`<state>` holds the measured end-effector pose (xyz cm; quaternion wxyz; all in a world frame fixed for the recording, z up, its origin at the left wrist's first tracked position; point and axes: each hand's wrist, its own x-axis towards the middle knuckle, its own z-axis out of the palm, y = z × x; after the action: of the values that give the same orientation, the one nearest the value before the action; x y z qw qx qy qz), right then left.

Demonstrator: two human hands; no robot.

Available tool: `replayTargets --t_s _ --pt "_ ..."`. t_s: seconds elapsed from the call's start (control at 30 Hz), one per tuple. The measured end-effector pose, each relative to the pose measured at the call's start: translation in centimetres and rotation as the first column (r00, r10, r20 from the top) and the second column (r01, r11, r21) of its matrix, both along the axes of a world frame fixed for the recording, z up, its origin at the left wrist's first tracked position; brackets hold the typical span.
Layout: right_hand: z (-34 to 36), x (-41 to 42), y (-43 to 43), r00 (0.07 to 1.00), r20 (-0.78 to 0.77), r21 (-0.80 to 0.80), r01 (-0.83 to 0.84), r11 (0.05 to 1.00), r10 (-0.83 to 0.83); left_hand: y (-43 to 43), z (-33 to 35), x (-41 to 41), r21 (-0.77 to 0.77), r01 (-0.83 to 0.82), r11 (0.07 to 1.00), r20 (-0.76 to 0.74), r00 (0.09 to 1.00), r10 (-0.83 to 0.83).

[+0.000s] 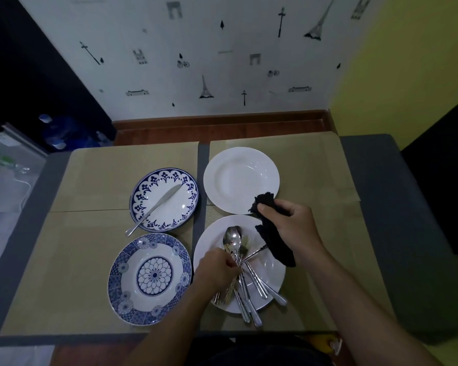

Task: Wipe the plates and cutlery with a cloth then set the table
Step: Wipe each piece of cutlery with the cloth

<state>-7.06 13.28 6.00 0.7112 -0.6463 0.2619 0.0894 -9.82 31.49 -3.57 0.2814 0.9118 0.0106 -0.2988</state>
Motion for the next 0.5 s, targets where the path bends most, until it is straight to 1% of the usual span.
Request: replayTargets --t_s 0.2,0.3,0.37,0.43,0.5 --pt "-0.5 0.3 0.1 0.999 -0.032 0.021 -0.002 1.000 0.003 0.7 -0.1 0.2 -0.111 -0.011 0.994 -0.010 1.000 0.010" --pt "-0.7 0.2 0.3 0.998 -0.059 0.029 -0.030 0.999 0.032 0.8 0.2 0.5 -0.225 -0.085 0.971 -0.009 0.996 0.086" --pt "-1.0 0.0 0.5 0.995 -0.085 0.029 -0.042 0.999 0.044 0.7 0.7 1.0 -0.338 -0.170 0.926 -0.039 0.985 0.166" --pt "-1.3 -0.2 0.6 0.993 -0.096 0.018 -0.066 0.998 0.068 0.4 1.5 1.6 -0.463 -0.257 0.848 -0.073 0.965 0.253" --pt "-1.6 -0.4 0.7 0.990 -0.108 0.008 -0.095 0.995 0.096 0.1 2.8 2.1 -0.556 -0.306 0.773 -0.094 0.947 0.307"
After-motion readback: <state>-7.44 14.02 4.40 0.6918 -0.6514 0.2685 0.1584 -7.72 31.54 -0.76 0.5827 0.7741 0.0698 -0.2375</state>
